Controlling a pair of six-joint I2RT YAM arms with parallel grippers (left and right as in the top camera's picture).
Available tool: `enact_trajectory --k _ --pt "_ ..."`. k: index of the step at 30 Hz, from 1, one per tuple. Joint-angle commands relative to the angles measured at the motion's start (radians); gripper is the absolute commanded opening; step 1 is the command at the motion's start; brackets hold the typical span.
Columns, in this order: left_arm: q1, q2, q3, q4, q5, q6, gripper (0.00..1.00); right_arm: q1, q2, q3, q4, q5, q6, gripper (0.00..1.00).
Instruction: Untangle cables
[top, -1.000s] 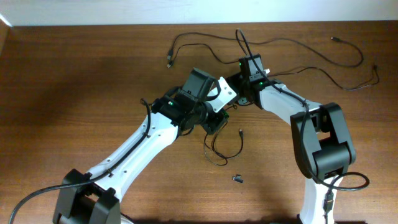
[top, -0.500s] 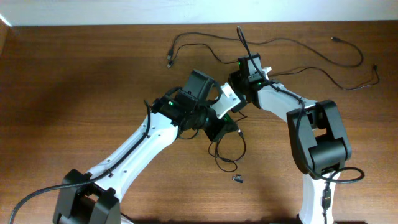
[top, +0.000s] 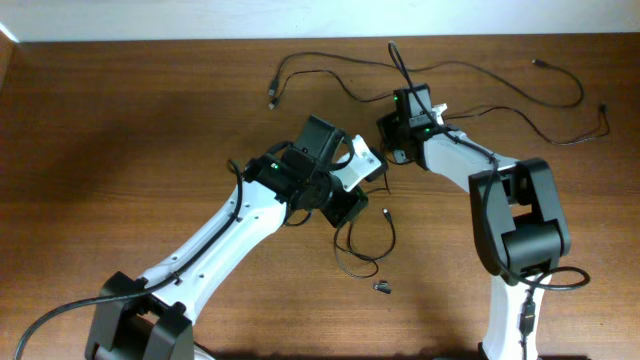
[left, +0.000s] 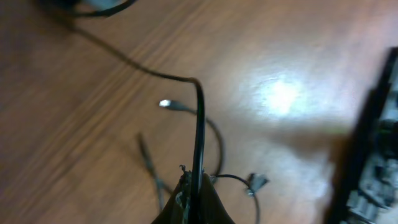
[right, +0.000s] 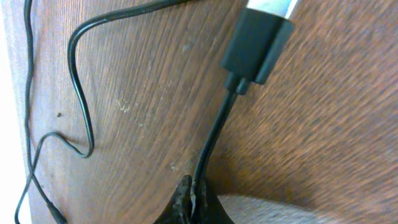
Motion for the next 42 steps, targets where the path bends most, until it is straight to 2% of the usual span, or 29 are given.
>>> enact_trajectory --k 1,4,8,11,12,13,14,20,29,32,37,39,42 --pt "0.001 0.0 0.0 -0.002 -0.333 -0.006 0.0 -0.018 -0.062 -0.025 -0.068 -0.032 -0.068 0.04" --pt "0.0 0.003 0.0 0.001 -0.503 -0.006 0.02 -0.018 -0.158 -0.025 -0.108 -0.029 -0.108 0.04" --pt "0.0 0.019 -0.001 0.001 -0.607 -0.006 0.03 -0.018 -0.294 -0.025 -0.122 -0.027 -0.151 0.04" --pt "0.0 0.041 -0.001 0.001 -0.612 -0.006 0.15 -0.026 -0.372 -0.025 -0.147 0.069 -0.172 0.04" --pt "0.0 0.047 -0.001 0.001 -0.611 -0.006 0.26 -0.039 -0.386 -0.025 -0.158 0.105 -0.172 0.04" --pt "0.0 0.053 -0.001 0.001 -0.611 -0.006 0.51 -0.06 -0.393 -0.025 -0.172 0.141 -0.172 0.04" --pt "0.0 0.062 -0.001 0.005 -0.61 -0.006 0.99 -0.098 -0.394 -0.025 -0.19 0.168 -0.172 0.04" --pt "0.0 0.08 -0.001 0.054 -0.512 -0.006 0.99 -0.36 -0.394 -0.025 -0.3 0.142 -0.172 0.04" --pt "0.0 0.117 -0.001 0.072 -0.507 -0.006 0.99 -0.676 -0.394 -0.025 -0.373 0.143 -0.18 0.04" --pt "0.0 0.142 -0.001 0.072 -0.407 -0.006 1.0 -0.77 -0.394 -0.025 -0.361 0.177 -0.18 0.04" --pt "0.0 0.143 -0.001 0.084 -0.243 -0.006 0.99 -0.823 -0.394 -0.025 -0.362 0.176 -0.203 0.04" --pt "0.0 0.143 -0.001 0.067 -0.169 0.068 0.99 -0.822 -0.394 -0.025 -0.36 0.176 -0.218 0.04" --pt "0.0 0.143 -0.001 0.028 -0.164 0.103 0.99 -0.822 -0.394 -0.025 -0.358 0.176 -0.217 0.04"
